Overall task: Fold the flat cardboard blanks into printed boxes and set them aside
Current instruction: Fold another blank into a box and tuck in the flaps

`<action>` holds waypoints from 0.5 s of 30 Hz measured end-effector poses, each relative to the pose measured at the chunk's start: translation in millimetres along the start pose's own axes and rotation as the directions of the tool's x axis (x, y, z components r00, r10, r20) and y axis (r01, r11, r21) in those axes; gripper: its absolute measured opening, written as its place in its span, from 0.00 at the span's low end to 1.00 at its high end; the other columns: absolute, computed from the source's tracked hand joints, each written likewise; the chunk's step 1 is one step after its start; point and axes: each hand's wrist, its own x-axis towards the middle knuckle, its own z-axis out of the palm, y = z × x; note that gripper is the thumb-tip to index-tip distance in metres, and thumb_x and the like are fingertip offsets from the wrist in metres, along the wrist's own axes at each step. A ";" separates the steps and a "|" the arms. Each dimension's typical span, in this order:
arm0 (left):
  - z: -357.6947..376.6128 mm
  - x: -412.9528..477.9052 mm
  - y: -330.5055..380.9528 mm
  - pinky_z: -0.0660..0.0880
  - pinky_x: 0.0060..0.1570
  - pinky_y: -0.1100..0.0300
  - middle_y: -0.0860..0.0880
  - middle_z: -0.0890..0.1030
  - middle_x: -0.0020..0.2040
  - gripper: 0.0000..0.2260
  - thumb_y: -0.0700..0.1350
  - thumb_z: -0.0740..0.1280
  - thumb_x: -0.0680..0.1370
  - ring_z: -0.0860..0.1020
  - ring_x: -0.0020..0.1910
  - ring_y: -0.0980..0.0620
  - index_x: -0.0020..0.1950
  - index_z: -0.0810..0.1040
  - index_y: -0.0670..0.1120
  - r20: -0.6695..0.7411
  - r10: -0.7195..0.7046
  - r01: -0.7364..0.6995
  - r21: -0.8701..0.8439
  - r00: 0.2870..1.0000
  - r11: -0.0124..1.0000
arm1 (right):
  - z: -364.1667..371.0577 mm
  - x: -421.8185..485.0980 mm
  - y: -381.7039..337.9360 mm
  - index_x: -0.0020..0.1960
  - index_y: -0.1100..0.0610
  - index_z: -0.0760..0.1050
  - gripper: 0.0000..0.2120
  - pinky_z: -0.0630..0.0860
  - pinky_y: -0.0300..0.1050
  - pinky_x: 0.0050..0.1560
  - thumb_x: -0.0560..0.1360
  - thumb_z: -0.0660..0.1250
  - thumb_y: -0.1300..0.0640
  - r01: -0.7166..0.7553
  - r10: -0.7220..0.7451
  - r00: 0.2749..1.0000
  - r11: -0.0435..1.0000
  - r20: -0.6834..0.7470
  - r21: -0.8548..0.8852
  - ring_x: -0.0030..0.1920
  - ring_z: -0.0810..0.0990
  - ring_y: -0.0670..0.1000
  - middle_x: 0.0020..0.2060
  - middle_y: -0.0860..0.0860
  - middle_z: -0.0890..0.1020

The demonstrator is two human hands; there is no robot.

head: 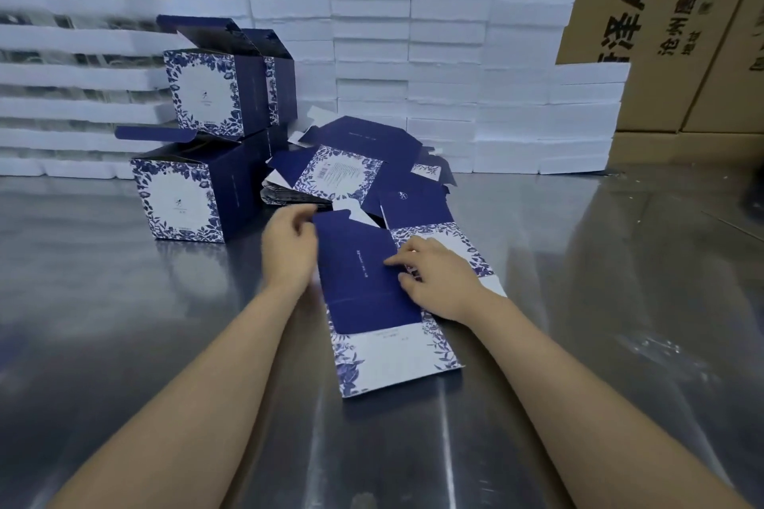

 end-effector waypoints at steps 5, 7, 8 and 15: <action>38.6 -33.2 17.4 0.59 0.72 0.54 0.45 0.70 0.72 0.23 0.37 0.54 0.80 0.68 0.70 0.45 0.76 0.63 0.45 0.767 0.219 -0.478 0.127 0.603 0.869 | 15.5 9.8 -10.0 0.67 0.54 0.72 0.17 0.66 0.49 0.56 0.80 0.54 0.55 -0.078 0.074 0.997 0.985 -0.031 -0.157 0.65 0.65 0.54 0.65 0.50 0.70; 47.5 -33.2 17.0 0.47 0.76 0.56 0.47 0.56 0.79 0.25 0.43 0.49 0.83 0.54 0.78 0.51 0.80 0.48 0.46 0.820 0.026 -0.481 0.310 0.572 0.820 | 18.4 12.2 -5.4 0.70 0.51 0.67 0.19 0.60 0.51 0.61 0.81 0.51 0.53 -0.151 0.156 0.988 0.974 0.017 -0.172 0.67 0.62 0.52 0.67 0.49 0.67; 49.1 -32.0 15.9 0.43 0.76 0.54 0.49 0.52 0.80 0.25 0.45 0.48 0.84 0.49 0.79 0.53 0.80 0.45 0.46 0.820 -0.024 -0.499 0.371 0.572 0.783 | 19.1 12.7 -3.2 0.73 0.51 0.64 0.21 0.56 0.53 0.66 0.81 0.49 0.51 -0.186 0.198 0.978 0.969 0.059 -0.165 0.70 0.60 0.52 0.71 0.49 0.65; 18.3 -18.4 2.7 0.34 0.73 0.44 0.47 0.40 0.80 0.34 0.63 0.44 0.81 0.37 0.78 0.47 0.80 0.42 0.44 0.617 -0.314 -0.318 0.698 0.722 0.641 | -2.1 1.8 35.0 0.79 0.57 0.41 0.36 0.36 0.59 0.74 0.80 0.39 0.35 -0.507 0.544 0.818 0.835 0.184 -0.215 0.78 0.40 0.53 0.79 0.50 0.42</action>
